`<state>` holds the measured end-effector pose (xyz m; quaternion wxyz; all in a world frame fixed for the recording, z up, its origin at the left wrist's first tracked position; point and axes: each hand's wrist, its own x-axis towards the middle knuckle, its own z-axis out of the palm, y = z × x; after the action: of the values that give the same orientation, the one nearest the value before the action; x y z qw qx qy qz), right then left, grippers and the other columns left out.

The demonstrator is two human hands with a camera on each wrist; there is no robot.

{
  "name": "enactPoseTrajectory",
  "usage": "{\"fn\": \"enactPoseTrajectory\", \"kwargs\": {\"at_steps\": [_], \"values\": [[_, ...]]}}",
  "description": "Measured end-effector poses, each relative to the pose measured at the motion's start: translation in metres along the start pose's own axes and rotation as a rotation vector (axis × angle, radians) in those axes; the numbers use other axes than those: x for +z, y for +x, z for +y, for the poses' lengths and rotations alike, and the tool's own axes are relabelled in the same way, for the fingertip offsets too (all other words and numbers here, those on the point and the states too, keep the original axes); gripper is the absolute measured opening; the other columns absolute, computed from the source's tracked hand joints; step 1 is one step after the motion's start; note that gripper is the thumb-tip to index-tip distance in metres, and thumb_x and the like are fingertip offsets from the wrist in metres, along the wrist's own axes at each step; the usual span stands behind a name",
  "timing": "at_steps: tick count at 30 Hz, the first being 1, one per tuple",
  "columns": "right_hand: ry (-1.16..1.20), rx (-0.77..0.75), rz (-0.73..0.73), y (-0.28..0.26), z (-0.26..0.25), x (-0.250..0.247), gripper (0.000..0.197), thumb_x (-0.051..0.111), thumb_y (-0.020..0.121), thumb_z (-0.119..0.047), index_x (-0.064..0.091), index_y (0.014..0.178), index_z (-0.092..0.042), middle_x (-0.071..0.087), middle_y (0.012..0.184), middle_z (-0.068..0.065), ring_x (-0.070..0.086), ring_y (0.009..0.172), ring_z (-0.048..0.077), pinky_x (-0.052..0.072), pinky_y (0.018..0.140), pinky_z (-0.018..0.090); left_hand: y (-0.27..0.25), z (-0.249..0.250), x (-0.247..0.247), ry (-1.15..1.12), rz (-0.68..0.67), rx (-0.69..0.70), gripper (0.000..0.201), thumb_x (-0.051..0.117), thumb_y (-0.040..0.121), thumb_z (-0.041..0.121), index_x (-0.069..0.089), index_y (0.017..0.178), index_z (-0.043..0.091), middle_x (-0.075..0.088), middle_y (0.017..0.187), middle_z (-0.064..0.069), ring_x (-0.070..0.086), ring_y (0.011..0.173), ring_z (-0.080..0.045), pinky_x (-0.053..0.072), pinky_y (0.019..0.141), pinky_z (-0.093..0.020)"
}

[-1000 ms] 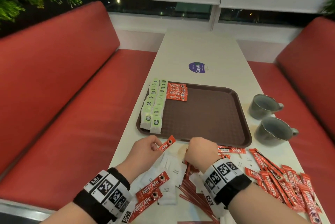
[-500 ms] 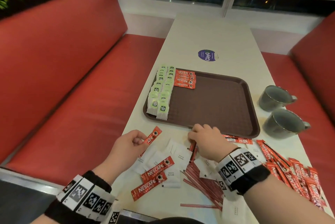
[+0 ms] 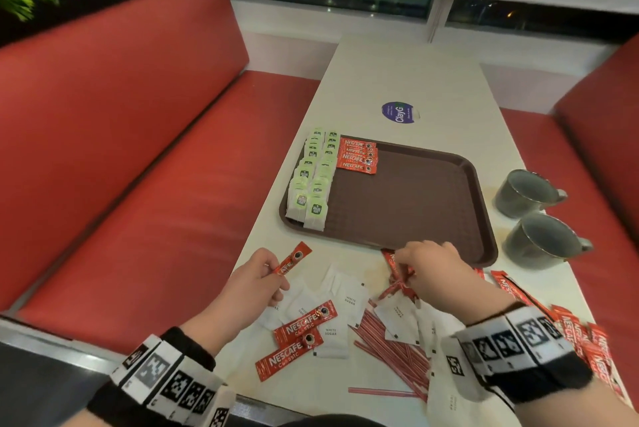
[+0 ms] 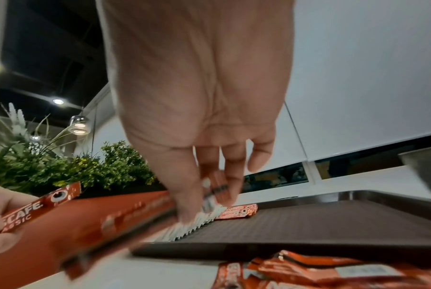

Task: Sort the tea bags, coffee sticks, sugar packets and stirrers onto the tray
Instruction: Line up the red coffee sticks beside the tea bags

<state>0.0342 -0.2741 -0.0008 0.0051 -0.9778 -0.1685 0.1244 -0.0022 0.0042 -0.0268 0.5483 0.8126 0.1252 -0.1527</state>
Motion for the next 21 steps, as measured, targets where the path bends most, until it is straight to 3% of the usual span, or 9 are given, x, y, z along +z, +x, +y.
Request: {"fn": "enactPoseTrajectory", "kwargs": {"at_steps": [2, 5, 8, 10, 13, 15, 17, 19, 21], "values": [[0.053, -0.062, 0.218, -0.014, 0.003, 0.000, 0.025, 0.058, 0.080, -0.006, 0.048, 0.075, -0.029, 0.055, 0.086, -0.012, 0.052, 0.088, 0.015, 0.029, 0.075, 0.030, 0.000, 0.005, 0.005, -0.016, -0.056, -0.005, 0.008, 0.051, 0.088, 0.006, 0.050, 0.095, 0.009, 0.063, 0.070, -0.003, 0.052, 0.061, -0.016, 0.047, 0.064, -0.032], [0.139, -0.243, 0.731, -0.035, 0.005, 0.004, 0.019, 0.056, 0.078, -0.007, 0.046, 0.076, -0.023, 0.065, 0.089, -0.005, 0.055, 0.090, 0.017, 0.035, 0.076, 0.031, -0.004, 0.027, 0.014, -0.134, -0.189, 0.003, 0.014, 0.058, 0.092, 0.019, 0.052, 0.104, 0.014, 0.060, 0.071, -0.003, 0.046, 0.056, -0.012, 0.041, 0.057, -0.027], [0.141, -0.328, 0.931, -0.047, -0.003, -0.001, 0.013, 0.053, 0.085, -0.011, 0.047, 0.081, -0.021, 0.068, 0.094, -0.001, 0.056, 0.096, 0.019, 0.039, 0.078, 0.036, -0.007, 0.056, 0.025, -0.235, -0.331, 0.061, 0.024, 0.061, 0.091, 0.026, 0.052, 0.112, 0.025, 0.060, 0.071, -0.003, 0.043, 0.052, -0.010, 0.039, 0.053, -0.023], [0.165, -0.322, 0.891, -0.047, -0.007, -0.002, 0.010, 0.052, 0.087, -0.015, 0.047, 0.081, -0.022, 0.066, 0.094, -0.002, 0.056, 0.095, 0.018, 0.039, 0.078, 0.035, -0.005, 0.069, 0.031, -0.194, -0.398, 0.109, 0.023, 0.063, 0.089, 0.026, 0.053, 0.111, 0.027, 0.060, 0.068, -0.001, 0.042, 0.051, -0.010, 0.038, 0.052, -0.023], [0.207, -0.195, 0.639, -0.039, -0.005, 0.006, 0.009, 0.059, 0.082, -0.020, 0.052, 0.082, -0.026, 0.063, 0.094, -0.009, 0.057, 0.093, 0.016, 0.035, 0.077, 0.030, 0.006, 0.076, 0.039, -0.048, -0.403, 0.150, 0.013, 0.063, 0.089, 0.027, 0.060, 0.100, 0.021, 0.060, 0.068, 0.000, 0.042, 0.050, -0.009, 0.038, 0.052, -0.023], [0.200, -0.056, 0.371, -0.029, -0.004, 0.015, 0.011, 0.060, 0.086, -0.024, 0.060, 0.096, -0.027, 0.062, 0.103, -0.010, 0.055, 0.102, 0.016, 0.036, 0.080, 0.030, 0.014, 0.073, 0.041, -0.041, -0.349, 0.133, 0.008, 0.063, 0.089, 0.025, 0.060, 0.093, 0.018, 0.060, 0.070, -0.001, 0.042, 0.048, -0.009, 0.037, 0.051, -0.022], [0.190, 0.027, 0.157, -0.019, -0.007, 0.027, 0.028, 0.056, 0.091, -0.032, 0.058, 0.118, -0.027, 0.057, 0.118, -0.009, 0.048, 0.114, 0.016, 0.036, 0.093, 0.032, 0.019, 0.066, 0.043, -0.047, -0.308, 0.100, 0.008, 0.062, 0.090, 0.023, 0.060, 0.093, 0.016, 0.060, 0.069, -0.001, 0.042, 0.047, -0.009, 0.037, 0.050, -0.023], [0.187, 0.049, 0.054, -0.006, -0.013, 0.037, 0.039, 0.054, 0.092, -0.036, 0.052, 0.129, -0.025, 0.053, 0.127, -0.005, 0.043, 0.121, 0.018, 0.033, 0.101, 0.034, 0.021, 0.058, 0.045, -0.059, -0.303, 0.064, 0.010, 0.061, 0.090, 0.020, 0.062, 0.099, 0.015, 0.060, 0.067, -0.001, 0.041, 0.048, -0.009, 0.036, 0.049, -0.023], [0.131, 0.034, 0.026, 0.005, -0.022, 0.042, 0.038, 0.051, 0.092, -0.032, 0.052, 0.129, -0.024, 0.052, 0.127, -0.003, 0.042, 0.121, 0.021, 0.033, 0.100, 0.038, 0.021, 0.050, 0.047, -0.053, -0.311, 0.038, 0.011, 0.061, 0.090, 0.019, 0.062, 0.100, 0.015, 0.060, 0.066, -0.001, 0.041, 0.049, -0.009, 0.036, 0.048, -0.022]]}}
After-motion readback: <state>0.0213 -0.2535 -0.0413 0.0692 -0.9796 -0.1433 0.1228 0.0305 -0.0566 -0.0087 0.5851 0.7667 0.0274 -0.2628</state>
